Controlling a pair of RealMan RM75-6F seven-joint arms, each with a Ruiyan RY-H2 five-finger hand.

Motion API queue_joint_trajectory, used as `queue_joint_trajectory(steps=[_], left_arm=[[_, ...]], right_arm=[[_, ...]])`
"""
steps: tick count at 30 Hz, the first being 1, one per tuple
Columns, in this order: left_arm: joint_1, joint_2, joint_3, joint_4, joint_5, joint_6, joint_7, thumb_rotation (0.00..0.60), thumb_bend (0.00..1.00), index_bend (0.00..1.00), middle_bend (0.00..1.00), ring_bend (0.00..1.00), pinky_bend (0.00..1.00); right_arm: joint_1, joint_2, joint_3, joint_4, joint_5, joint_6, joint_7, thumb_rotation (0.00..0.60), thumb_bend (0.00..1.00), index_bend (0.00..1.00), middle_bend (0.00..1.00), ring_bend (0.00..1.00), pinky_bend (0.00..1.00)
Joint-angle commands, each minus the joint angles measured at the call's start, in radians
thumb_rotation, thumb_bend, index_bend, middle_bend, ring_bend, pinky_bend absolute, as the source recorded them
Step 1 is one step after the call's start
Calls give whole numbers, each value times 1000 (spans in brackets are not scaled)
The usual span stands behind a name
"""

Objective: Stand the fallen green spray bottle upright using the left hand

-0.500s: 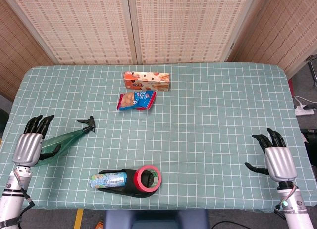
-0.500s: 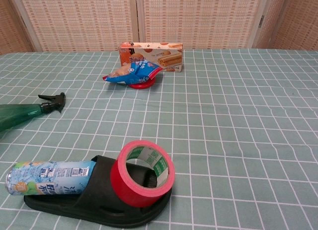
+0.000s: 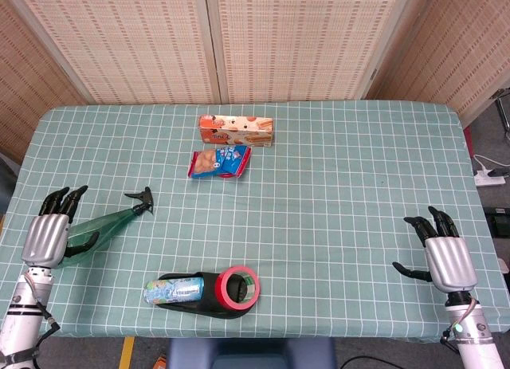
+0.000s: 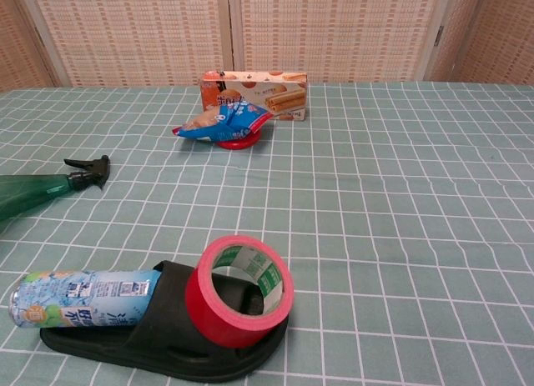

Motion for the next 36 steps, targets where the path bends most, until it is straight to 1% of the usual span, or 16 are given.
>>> queue_joint_trajectory(steps=[1,2,3,5,6,8,11,12,16,18,20,24,26,28,30,36], left_arm=[[-37,6,-56,-163,-254,-77,165,600,255,147,210,152,156],[-58,13,-79,-219,-353,-102,208,600,255,142,210,153,167],[-96,26,-112,-282,-494,-128,269,600,256,122,210,153,187],[-166,43,-152,-338,-686,-138,373,600,258,68,209,155,223],[-211,41,-176,-356,-793,-111,437,600,258,45,207,157,235],[-284,3,-205,-351,-924,-25,532,600,257,27,202,158,241],[-361,-74,-227,-306,-1049,85,627,600,257,21,193,152,221],[-390,-107,-237,-275,-1104,120,663,600,257,14,183,144,209],[-470,-204,-253,-166,-1253,208,782,600,257,0,141,99,162],[-495,-241,-278,-140,-1320,230,814,600,258,0,123,70,141],[-515,-262,-288,-131,-1334,246,835,600,260,0,113,49,129],[-552,-307,-270,-116,-1296,290,873,600,259,0,111,47,125],[-566,-324,-254,-101,-1275,305,896,600,260,0,111,47,125],[-579,-343,-221,-75,-1233,317,921,600,260,7,109,46,122],[-584,-361,-200,-45,-1207,322,938,600,260,32,106,43,119],[-577,-380,-198,16,-1204,294,973,600,259,76,106,41,119]], right_arm=[[3,2,0,0,3,-8,-3,600,0,213,234,0,86],[5,3,0,-3,6,-12,0,600,0,213,234,0,86],[6,5,1,-6,6,-16,10,600,0,213,234,0,86],[9,10,0,-7,3,-22,23,600,0,213,234,0,86],[9,14,-2,-6,0,-24,32,600,0,213,234,0,86],[9,20,-4,-4,-5,-27,58,600,0,213,234,0,86],[9,29,-6,-2,-6,-33,87,600,0,215,234,0,86],[9,32,-6,-3,-7,-36,100,600,0,215,234,0,86],[10,43,-7,-7,-8,-44,138,600,0,215,233,0,86],[11,47,-9,-6,-10,-47,146,600,0,215,234,0,86],[12,49,-9,-7,-11,-50,151,600,0,215,234,0,86],[12,54,-10,-10,-12,-53,165,600,0,215,234,0,86],[13,55,-10,-10,-11,-55,169,600,0,216,234,0,86],[14,56,-10,-11,-9,-57,171,600,0,216,234,0,86],[14,58,-10,-11,-9,-59,173,600,0,217,234,0,86],[15,60,-11,-15,-6,-61,172,600,0,217,234,0,84]])
